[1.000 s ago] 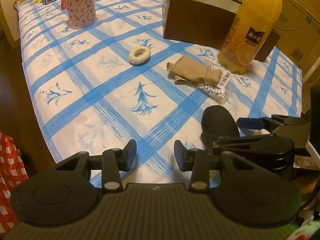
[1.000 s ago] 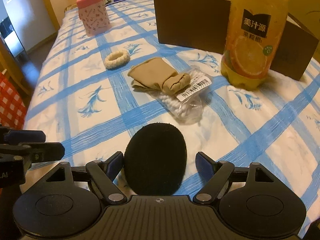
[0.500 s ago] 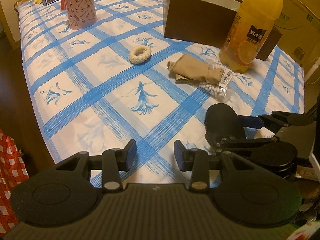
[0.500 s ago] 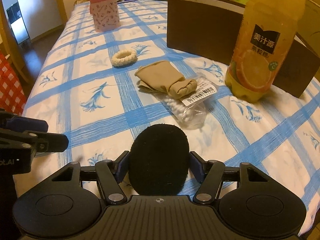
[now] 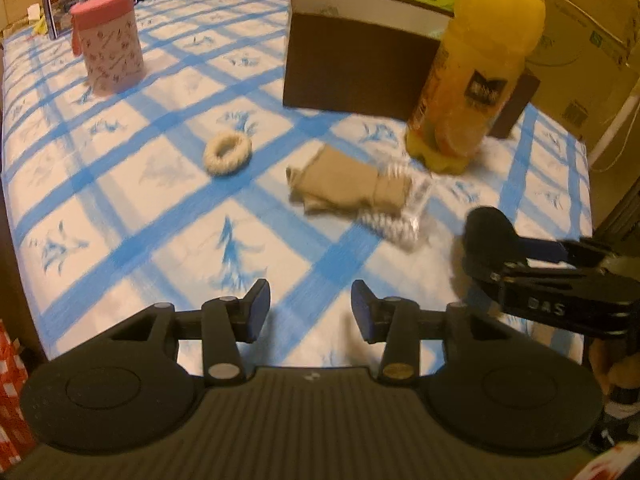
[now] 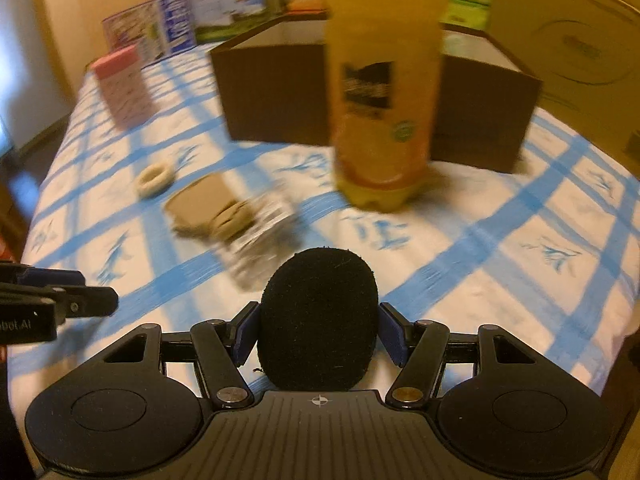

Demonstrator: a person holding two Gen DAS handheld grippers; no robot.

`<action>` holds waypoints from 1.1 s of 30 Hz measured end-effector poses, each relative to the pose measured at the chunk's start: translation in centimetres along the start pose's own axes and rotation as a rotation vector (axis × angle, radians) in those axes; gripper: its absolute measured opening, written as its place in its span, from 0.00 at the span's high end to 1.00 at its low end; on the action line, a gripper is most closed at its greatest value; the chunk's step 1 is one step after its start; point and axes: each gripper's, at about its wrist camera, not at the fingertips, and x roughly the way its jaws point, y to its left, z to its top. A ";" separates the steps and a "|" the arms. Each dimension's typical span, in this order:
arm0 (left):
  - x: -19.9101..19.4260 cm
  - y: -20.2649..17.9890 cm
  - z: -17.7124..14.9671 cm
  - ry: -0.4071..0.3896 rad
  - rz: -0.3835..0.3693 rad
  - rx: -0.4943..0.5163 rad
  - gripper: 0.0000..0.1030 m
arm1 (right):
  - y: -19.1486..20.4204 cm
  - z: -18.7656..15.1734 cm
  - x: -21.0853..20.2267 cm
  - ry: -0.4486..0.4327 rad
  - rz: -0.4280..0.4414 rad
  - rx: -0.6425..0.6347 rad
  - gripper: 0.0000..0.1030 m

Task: Organize soft objects
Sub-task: 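Grasp the white scrunchie with the left gripper while the right holds the pad, then carry the scrunchie and foam pad over the brown box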

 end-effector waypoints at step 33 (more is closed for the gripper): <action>10.7 5.5 9.4 -0.071 0.109 0.110 0.82 | -11.0 2.8 0.9 -0.060 -0.128 0.209 0.39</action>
